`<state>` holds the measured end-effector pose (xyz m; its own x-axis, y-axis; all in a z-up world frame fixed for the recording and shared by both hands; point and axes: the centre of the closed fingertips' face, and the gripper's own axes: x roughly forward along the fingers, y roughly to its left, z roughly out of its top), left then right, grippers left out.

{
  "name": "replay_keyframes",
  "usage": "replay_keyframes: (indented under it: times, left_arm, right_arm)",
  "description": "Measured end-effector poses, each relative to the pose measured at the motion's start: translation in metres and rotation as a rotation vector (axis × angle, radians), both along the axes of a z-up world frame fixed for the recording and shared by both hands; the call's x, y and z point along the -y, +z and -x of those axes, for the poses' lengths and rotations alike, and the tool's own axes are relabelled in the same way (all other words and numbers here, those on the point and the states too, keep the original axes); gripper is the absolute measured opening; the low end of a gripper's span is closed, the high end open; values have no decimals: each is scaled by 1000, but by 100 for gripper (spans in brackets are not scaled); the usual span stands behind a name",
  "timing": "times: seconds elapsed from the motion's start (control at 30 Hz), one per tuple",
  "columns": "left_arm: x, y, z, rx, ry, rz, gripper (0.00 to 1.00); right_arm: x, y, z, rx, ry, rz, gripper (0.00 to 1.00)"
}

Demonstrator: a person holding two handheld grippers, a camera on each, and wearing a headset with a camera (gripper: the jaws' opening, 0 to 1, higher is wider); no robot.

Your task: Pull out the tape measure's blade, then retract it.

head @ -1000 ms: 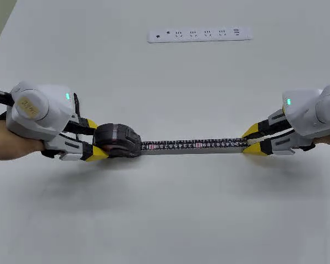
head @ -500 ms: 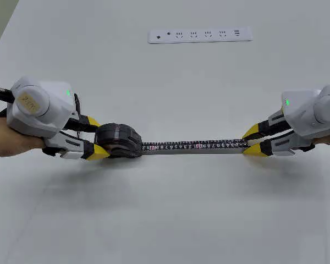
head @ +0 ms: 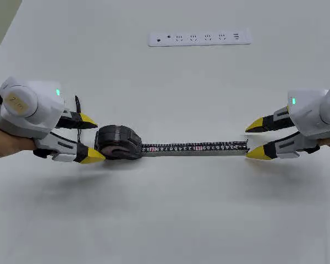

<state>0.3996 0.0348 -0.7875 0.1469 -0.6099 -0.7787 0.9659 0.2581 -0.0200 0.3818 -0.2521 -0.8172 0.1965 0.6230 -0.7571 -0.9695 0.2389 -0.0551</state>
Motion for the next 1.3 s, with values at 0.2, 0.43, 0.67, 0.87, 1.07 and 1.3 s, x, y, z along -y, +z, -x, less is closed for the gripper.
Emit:
replay_keyframes:
  times: [0.2,0.43,0.67,0.87,1.07,1.3]
  left_arm:
    - [-3,2,1,0,13,6,56]
    - [-3,3,2,0,31,14,74]
    - [-3,6,-2,16,47,19,90]
    - [-1,8,-4,20,63,32,100]
    - [1,9,-5,23,68,40,100]
    - [1,11,-7,31,80,48,100]
  right_arm:
    - [3,4,1,7,-27,-1,49]
    - [4,7,6,-5,-58,-10,66]
    - [4,9,7,-17,-89,-33,85]
    - [6,11,5,-17,-125,-47,99]
    - [7,16,2,-16,-157,-71,100]
    - [8,17,4,-14,-164,-68,100]
